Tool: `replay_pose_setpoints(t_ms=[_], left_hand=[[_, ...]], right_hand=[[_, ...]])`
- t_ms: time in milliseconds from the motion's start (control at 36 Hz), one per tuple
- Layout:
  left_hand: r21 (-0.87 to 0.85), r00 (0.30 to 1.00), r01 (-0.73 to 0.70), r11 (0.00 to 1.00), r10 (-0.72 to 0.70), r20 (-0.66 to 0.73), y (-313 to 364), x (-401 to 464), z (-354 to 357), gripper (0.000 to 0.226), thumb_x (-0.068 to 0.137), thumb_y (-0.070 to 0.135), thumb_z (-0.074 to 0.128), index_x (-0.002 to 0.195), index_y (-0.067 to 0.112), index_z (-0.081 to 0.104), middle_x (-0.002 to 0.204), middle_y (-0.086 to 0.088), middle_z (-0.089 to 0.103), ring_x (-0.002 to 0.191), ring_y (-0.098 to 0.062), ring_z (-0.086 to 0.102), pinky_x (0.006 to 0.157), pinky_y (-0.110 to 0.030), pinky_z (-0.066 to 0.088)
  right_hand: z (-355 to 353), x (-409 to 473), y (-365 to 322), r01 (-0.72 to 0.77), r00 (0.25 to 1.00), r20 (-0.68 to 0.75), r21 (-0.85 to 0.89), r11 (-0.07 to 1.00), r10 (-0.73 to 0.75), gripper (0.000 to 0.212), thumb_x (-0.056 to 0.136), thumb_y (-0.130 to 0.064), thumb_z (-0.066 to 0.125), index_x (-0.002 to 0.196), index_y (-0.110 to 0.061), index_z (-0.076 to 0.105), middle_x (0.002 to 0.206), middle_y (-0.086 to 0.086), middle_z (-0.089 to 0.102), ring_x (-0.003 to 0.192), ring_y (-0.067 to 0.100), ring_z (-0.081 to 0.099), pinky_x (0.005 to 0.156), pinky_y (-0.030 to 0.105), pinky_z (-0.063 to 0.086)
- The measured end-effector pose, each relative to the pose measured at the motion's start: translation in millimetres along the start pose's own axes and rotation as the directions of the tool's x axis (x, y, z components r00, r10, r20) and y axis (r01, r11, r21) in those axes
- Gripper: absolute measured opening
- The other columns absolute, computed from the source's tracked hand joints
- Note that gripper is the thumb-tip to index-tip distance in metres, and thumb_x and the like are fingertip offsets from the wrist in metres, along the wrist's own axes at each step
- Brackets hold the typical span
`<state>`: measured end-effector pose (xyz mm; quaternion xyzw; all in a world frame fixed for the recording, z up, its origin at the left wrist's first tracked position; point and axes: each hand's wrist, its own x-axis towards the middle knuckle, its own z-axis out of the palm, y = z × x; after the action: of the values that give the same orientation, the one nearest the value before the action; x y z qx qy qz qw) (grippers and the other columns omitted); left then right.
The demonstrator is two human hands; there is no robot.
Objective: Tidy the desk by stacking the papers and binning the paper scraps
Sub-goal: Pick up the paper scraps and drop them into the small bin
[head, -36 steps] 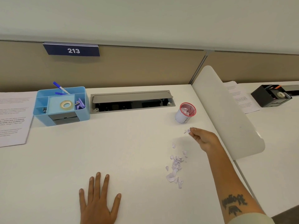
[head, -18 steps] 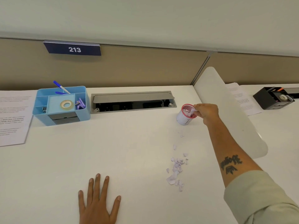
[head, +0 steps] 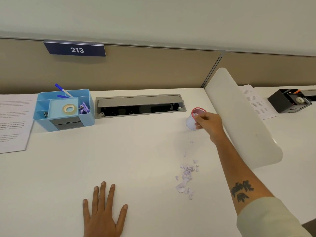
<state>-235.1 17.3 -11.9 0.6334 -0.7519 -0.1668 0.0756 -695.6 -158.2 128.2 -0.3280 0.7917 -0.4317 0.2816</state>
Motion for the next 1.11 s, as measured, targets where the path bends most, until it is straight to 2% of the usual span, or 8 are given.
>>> replay_pose_setpoints(t_ms=[83, 167, 278, 361, 694, 833, 972, 1111], left_hand=[[0.002, 1.000, 0.001, 1.000, -0.001, 0.000, 0.2, -0.1, 0.2, 0.089, 0.095, 0.077, 0.018, 0.163, 0.024, 0.040, 0.176, -0.004, 0.024, 0.160, -0.029, 0.028, 0.127, -0.065, 0.019], [-0.001, 1.000, 0.000, 1.000, 0.000, 0.003, -0.2, -0.5, 0.4, 0.089, 0.095, 0.077, 0.018, 0.164, 0.025, 0.038, 0.176, -0.003, 0.022, 0.161, -0.028, 0.026, 0.127, -0.064, 0.017], [-0.004, 1.000, -0.002, 1.000, 0.002, 0.008, -1.4, -1.4, 0.7, 0.088, 0.095, 0.077, 0.019, 0.165, 0.026, 0.035, 0.177, -0.002, 0.020, 0.162, -0.027, 0.023, 0.128, -0.064, 0.016], [-0.007, 1.000, -0.002, 1.000, 0.002, 0.013, -2.5, -2.3, 1.4, 0.088, 0.095, 0.077, 0.019, 0.166, 0.027, 0.033, 0.178, -0.001, 0.017, 0.163, -0.027, 0.021, 0.129, -0.063, 0.015], [-0.003, 1.000, -0.003, 1.000, 0.003, 0.012, -2.6, -4.1, 0.0, 0.087, 0.096, 0.076, 0.018, 0.167, 0.027, 0.030, 0.178, 0.000, 0.014, 0.164, -0.025, 0.016, 0.129, -0.063, 0.013], [-0.006, 1.000, -0.002, 1.000, 0.002, 0.016, -2.3, -4.4, 0.1, 0.088, 0.096, 0.077, 0.017, 0.167, 0.027, 0.028, 0.178, 0.000, 0.013, 0.165, -0.025, 0.014, 0.130, -0.063, 0.011], [-0.008, 1.000, -0.004, 1.000, 0.004, 0.012, -2.3, -5.4, 0.0, 0.087, 0.096, 0.077, 0.017, 0.168, 0.028, 0.026, 0.179, 0.001, 0.011, 0.165, -0.024, 0.013, 0.130, -0.063, 0.010], [-0.007, 1.000, -0.008, 1.000, 0.008, 0.007, -2.8, -6.4, 0.0, 0.087, 0.096, 0.077, 0.018, 0.168, 0.029, 0.024, 0.179, 0.001, 0.009, 0.165, -0.024, 0.010, 0.130, -0.063, 0.010]], right_hand=[[12.1, -13.9, 13.7, 0.105, 0.982, 0.174, -0.180, 0.978, -0.073, 0.009, 0.092, -0.009, 0.077, 0.088, -0.002, 0.080, 0.073, 0.012, 0.076, 0.060, 0.020, 0.072, 0.067, 0.038, 0.064], [22.2, -13.9, 44.9, 0.248, 0.953, 0.272, -0.454, 0.856, -0.132, 0.010, 0.092, -0.009, 0.072, 0.088, -0.006, 0.081, 0.086, 0.010, 0.080, 0.082, 0.028, 0.076, 0.076, 0.032, 0.059], [30.8, -12.8, 86.5, 0.334, 0.929, 0.341, -0.608, 0.720, -0.142, 0.031, 0.098, -0.007, 0.062, 0.126, -0.009, 0.074, 0.132, 0.014, 0.065, 0.126, 0.033, 0.059, 0.106, 0.039, 0.047], [33.0, -20.5, 103.3, 0.344, 0.919, 0.381, -0.659, 0.669, -0.098, 0.042, 0.101, -0.006, 0.053, 0.142, -0.011, 0.063, 0.150, 0.016, 0.050, 0.140, 0.037, 0.046, 0.113, 0.041, 0.042], [42.2, -92.4, 116.5, 0.529, 0.834, 0.491, -0.579, 0.620, -0.253, 0.035, 0.105, -0.011, 0.049, 0.138, -0.009, 0.062, 0.146, 0.005, 0.051, 0.136, 0.024, 0.047, 0.103, 0.040, 0.052], [44.2, -130.5, 121.9, 0.588, 0.793, 0.531, -0.537, 0.605, -0.299, 0.040, 0.104, -0.034, 0.055, 0.139, -0.014, 0.061, 0.146, -0.001, 0.050, 0.137, 0.017, 0.046, 0.104, 0.036, 0.052], [38.2, -161.6, 128.9, 0.627, 0.757, 0.554, -0.465, 0.625, -0.347, 0.050, 0.099, -0.047, 0.064, 0.139, -0.017, 0.066, 0.144, -0.004, 0.055, 0.133, 0.010, 0.053, 0.101, 0.020, 0.046], [27.5, -171.4, 139.4, 0.735, 0.669, 0.559, -0.399, 0.549, -0.489, 0.022, 0.095, -0.037, 0.073, 0.112, -0.025, 0.079, 0.123, -0.007, 0.066, 0.114, 0.013, 0.064, 0.090, 0.031, 0.055]])
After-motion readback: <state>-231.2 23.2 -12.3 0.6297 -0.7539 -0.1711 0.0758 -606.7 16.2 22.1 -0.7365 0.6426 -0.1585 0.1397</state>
